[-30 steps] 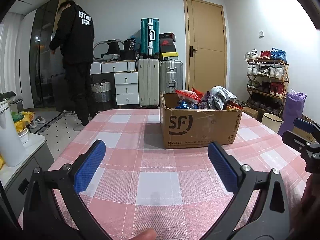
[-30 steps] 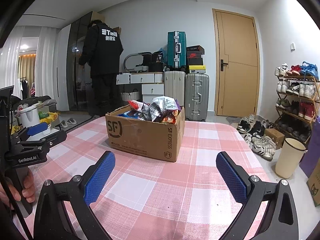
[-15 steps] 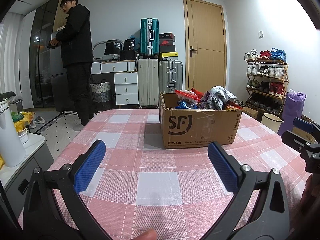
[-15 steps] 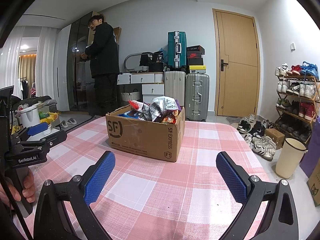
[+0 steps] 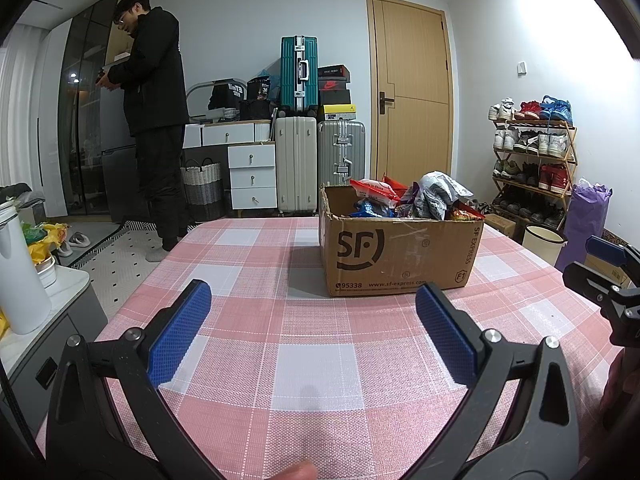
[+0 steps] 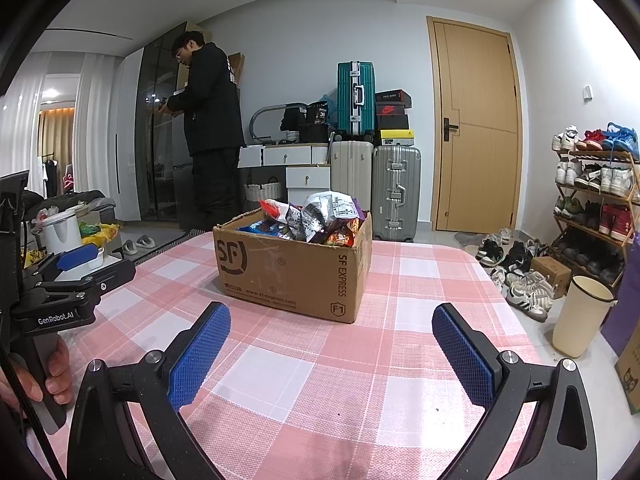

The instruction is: Organize snacks

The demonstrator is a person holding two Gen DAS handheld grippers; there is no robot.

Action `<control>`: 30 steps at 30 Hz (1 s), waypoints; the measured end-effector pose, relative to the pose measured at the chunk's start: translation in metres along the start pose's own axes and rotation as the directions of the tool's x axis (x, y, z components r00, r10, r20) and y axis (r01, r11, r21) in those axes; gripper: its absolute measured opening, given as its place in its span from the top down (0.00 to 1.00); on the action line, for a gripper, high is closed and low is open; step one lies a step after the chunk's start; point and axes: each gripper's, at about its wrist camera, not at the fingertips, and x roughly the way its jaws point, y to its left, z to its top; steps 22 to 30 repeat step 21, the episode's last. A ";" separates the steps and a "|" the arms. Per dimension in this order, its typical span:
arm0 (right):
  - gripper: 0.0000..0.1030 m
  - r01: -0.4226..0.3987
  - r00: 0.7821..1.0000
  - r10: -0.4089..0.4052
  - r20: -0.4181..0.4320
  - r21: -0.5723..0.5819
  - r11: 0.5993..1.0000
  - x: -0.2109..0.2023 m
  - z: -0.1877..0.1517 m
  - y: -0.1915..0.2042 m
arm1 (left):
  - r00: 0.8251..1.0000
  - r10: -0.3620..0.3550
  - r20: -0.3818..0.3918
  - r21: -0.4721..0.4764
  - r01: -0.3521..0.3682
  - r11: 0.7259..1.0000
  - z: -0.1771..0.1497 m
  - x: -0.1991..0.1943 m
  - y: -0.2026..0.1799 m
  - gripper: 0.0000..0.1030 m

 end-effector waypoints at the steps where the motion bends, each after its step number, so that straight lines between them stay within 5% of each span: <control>1: 0.00 0.000 1.000 0.000 -0.001 0.000 1.000 0.001 0.000 -0.001 | 1.000 0.000 0.000 0.000 0.000 1.000 0.000 -0.001 0.000 0.01; 30: 0.00 -0.002 1.000 0.002 -0.004 0.002 1.000 0.001 -0.001 0.000 | 1.000 0.002 -0.023 -0.002 -0.002 1.000 -0.004 0.002 -0.001 0.01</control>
